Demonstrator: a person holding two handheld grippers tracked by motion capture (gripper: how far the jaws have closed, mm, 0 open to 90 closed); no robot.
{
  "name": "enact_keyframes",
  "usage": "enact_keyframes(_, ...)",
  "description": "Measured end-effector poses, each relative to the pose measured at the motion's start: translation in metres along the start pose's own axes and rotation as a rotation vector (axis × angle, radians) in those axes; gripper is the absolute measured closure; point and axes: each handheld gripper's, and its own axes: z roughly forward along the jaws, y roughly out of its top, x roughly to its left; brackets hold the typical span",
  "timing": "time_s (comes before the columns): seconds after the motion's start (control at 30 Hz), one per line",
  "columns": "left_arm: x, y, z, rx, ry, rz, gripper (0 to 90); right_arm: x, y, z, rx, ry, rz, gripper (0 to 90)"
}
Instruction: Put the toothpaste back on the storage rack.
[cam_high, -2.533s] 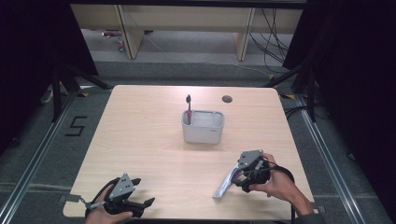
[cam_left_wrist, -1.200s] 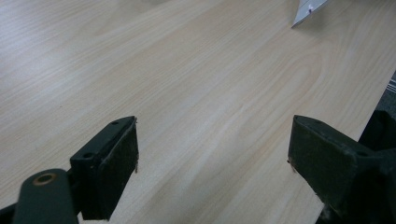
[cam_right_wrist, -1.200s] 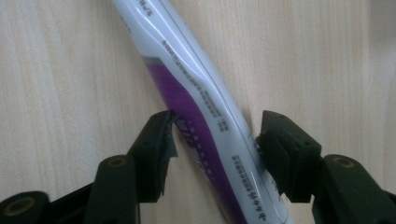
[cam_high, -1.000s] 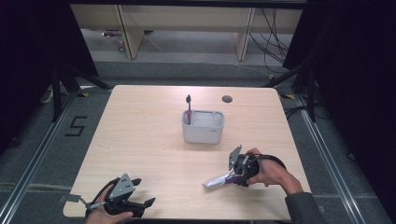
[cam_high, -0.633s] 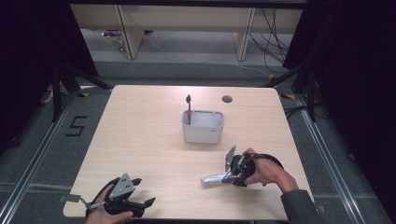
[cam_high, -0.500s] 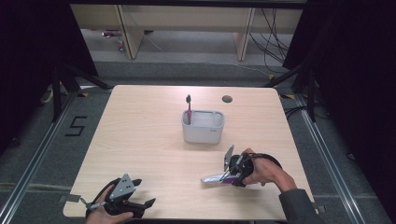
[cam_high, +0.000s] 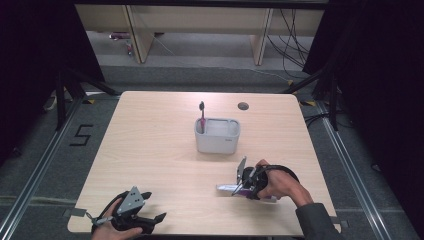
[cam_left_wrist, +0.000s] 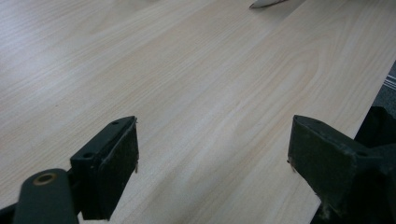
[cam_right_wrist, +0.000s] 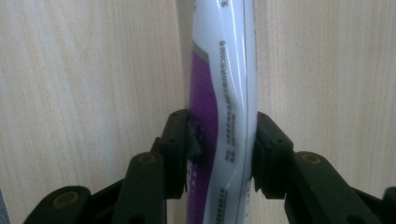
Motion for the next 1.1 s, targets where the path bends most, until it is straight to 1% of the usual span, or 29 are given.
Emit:
enact_keyframes(0.07, 0.0, 0.0, 0.001, -0.002, -0.002, -0.004, 16.0, 0.002, 0.002, 0.0, 0.012, -0.018, -0.01, 63.1)
enact_keyframes(0.1, 0.0, 0.0, 0.001, 0.004, -0.008, 0.003, 16.0, 0.002, 0.002, 0.0, 0.012, -0.018, -0.01, 63.1)
enact_keyframes(0.13, -0.001, 0.0, 0.001, -0.007, -0.008, -0.009, 16.1, 0.001, 0.003, 0.0, 0.012, -0.019, -0.04, 63.5)
enact_keyframes(0.17, -0.001, 0.0, 0.002, -0.01, -0.004, -0.01, 16.1, 0.002, 0.003, 0.0, 0.014, -0.018, -0.037, 63.9)
enact_keyframes(0.2, 0.0, 0.0, 0.0, 0.002, -0.001, 0.004, 16.1, 0.004, 0.004, 0.0, 0.018, -0.028, -0.039, 65.1)
enact_keyframes(0.23, 0.0, 0.0, 0.001, 0.001, -0.001, 0.0, 16.1, 0.004, 0.004, 0.0, 0.018, -0.028, -0.039, 65.1)
enact_keyframes(0.27, 0.0, 0.0, 0.0, 0.009, -0.01, 0.004, 16.1, 0.007, 0.004, -0.001, 0.029, -0.031, -0.003, 65.9)
enact_keyframes(0.33, 0.0, 0.0, 0.0, 0.009, -0.007, 0.008, 16.2, 0.007, 0.005, 0.0, 0.023, -0.033, -0.022, 68.4)
enact_keyframes(0.37, 0.0, 0.0, 0.0, 0.0, 0.001, 0.003, 16.2, 0.006, 0.005, 0.001, 0.02, -0.037, -0.039, 69.8)
enact_keyframes(0.4, 0.0, 0.0, 0.0, -0.001, 0.001, -0.001, 16.2, 0.009, 0.006, 0.0, 0.035, -0.016, -0.021, 73.6)
enact_keyframes(0.43, 0.0, 0.0, 0.0, 0.002, -0.001, 0.002, 16.2, 0.009, 0.006, 0.0, 0.035, -0.016, -0.021, 73.6)
enact_keyframes(0.47, 0.0, -0.001, 0.0, 0.003, -0.005, 0.005, 16.2, 0.011, 0.006, -0.001, 0.04, -0.015, -0.004, 74.4)
enact_keyframes(0.5, 0.0, 0.0, 0.0, 0.006, 0.001, 0.009, 16.2, 0.011, 0.006, -0.001, 0.039, -0.01, -0.004, 74.7)
enact_keyframes(0.53, 0.0, 0.0, 0.0, 0.001, 0.006, 0.003, 16.2, 0.01, 0.007, -0.001, 0.038, -0.01, -0.028, 74.9)
enact_keyframes(0.6, 0.0, 0.0, 0.0, 0.004, 0.002, 0.004, 16.5, 0.012, 0.007, -0.001, 0.043, -0.01, 0.001, 75.1)
enact_keyframes(0.63, -0.001, -0.001, 0.0, 0.002, -0.003, 0.004, 16.6, 0.011, 0.007, -0.001, 0.044, -0.011, 0.002, 75.2)
enact_keyframes(0.67, -0.002, 0.0, 0.001, -0.005, -0.001, -0.009, 16.7, 0.013, 0.007, -0.001, 0.044, -0.014, 0.026, 75.2)
enact_keyframes(0.7, -0.002, 0.0, 0.001, -0.005, -0.001, -0.01, 16.7, 0.013, 0.007, -0.001, 0.046, -0.016, 0.023, 75.3)
enact_keyframes(0.73, 0.001, 0.0, 0.0, 0.008, 0.007, 0.014, 16.7, 0.012, 0.007, 0.0, 0.043, -0.016, 0.008, 75.4)
enact_keyframes(0.8, 0.0, 0.0, 0.0, 0.006, -0.009, 0.009, 16.7, 0.014, 0.009, -0.001, 0.054, -0.011, 0.062, 75.4)
enact_keyframes(0.83, -0.001, 0.0, 0.0, 0.006, -0.003, 0.007, 16.7, 0.013, 0.009, 0.0, 0.052, -0.009, 0.041, 75.5)
enact_keyframes(0.87, -0.001, 0.0, 0.001, -0.005, 0.002, -0.003, 16.7, 0.013, 0.01, 0.0, 0.053, -0.008, 0.048, 75.5)
enact_keyframes(0.9, 0.001, 0.0, 0.0, 0.006, 0.008, 0.01, 16.7, 0.014, 0.01, 0.0, 0.056, -0.011, 0.069, 75.5)
enact_keyframes(0.93, 0.0, 0.0, 0.0, 0.001, 0.001, 0.002, 16.7, 0.014, 0.01, 0.0, 0.055, -0.01, 0.057, 75.5)
enact_keyframes(0.97, 0.0, 0.0, 0.0, 0.007, -0.005, 0.008, 16.7, 0.014, 0.009, 0.0, 0.051, -0.013, 0.09, 75.6)
enact_keyframes(1.0, 0.001, 0.0, 0.0, 0.014, -0.01, 0.014, 16.7, 0.014, 0.009, 0.0, 0.052, -0.016, 0.093, 75.6)
enact_keyframes(1.03, 0.0, 0.0, 0.0, 0.01, -0.002, 0.013, 16.7, 0.013, 0.009, 0.001, 0.044, -0.017, 0.08, 75.6)
enact_keyframes(1.07, -0.001, 0.0, 0.001, -0.007, -0.003, -0.007, 16.7, 0.012, 0.009, 0.001, 0.047, -0.014, 0.079, 75.7)
enact_keyframes(1.1, 0.0, 0.0, 0.0, 0.007, -0.005, 0.007, 16.7, 0.012, 0.01, 0.001, 0.051, -0.016, 0.062, 75.7)
